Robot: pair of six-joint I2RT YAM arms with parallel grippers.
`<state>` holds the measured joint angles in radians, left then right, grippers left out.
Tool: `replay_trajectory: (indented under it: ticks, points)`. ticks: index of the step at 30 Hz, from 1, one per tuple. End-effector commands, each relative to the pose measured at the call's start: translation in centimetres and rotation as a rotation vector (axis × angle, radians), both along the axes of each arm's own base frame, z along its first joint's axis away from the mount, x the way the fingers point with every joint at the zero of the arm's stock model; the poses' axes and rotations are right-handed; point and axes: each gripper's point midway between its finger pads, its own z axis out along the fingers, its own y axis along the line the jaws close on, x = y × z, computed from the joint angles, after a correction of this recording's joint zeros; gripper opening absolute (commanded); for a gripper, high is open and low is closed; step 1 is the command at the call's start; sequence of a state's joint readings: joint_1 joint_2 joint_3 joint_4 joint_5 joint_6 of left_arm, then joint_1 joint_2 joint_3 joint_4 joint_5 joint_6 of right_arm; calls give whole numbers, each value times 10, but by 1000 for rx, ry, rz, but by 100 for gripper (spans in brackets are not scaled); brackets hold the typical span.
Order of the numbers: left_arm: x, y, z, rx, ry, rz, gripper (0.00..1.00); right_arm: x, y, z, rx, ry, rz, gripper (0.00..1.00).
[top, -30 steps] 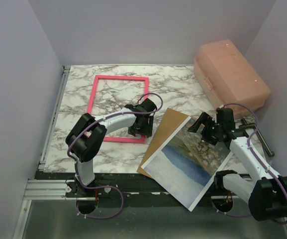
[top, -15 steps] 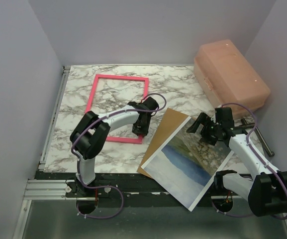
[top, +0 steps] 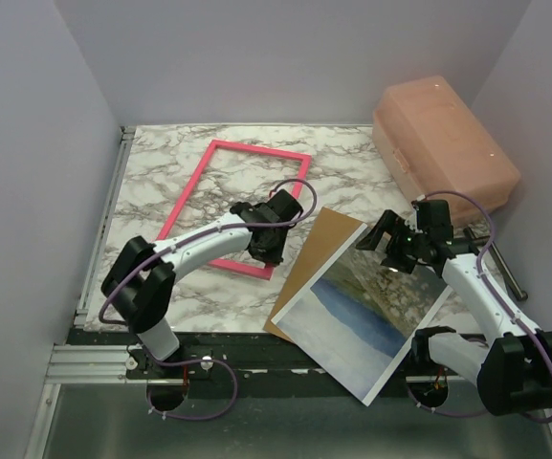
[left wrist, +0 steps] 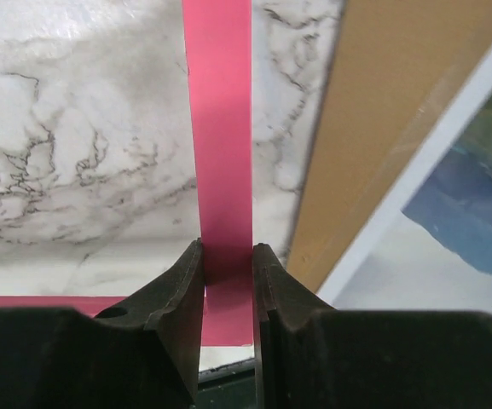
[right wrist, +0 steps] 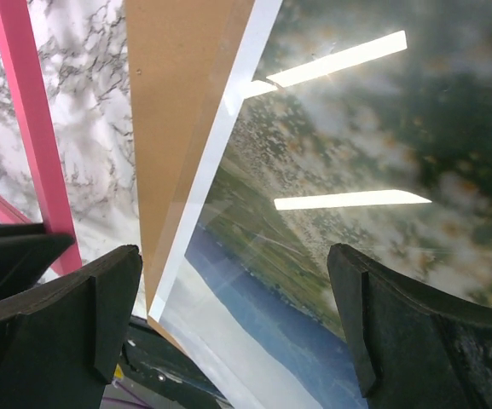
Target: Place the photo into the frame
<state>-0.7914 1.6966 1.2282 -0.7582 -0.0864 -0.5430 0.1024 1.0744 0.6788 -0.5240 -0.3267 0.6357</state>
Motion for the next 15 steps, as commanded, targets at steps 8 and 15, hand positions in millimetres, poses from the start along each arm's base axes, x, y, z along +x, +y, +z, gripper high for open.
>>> replay_trajectory:
  ticks: [8, 15]
  points:
    - [-74, -22, 23, -72, -19, -86, 0, -7, 25, 21, 147, -11, 89, 100]
    - [-110, -45, 23, -89, -25, -145, 0, -15, 44, 26, 275, -33, 161, 100]
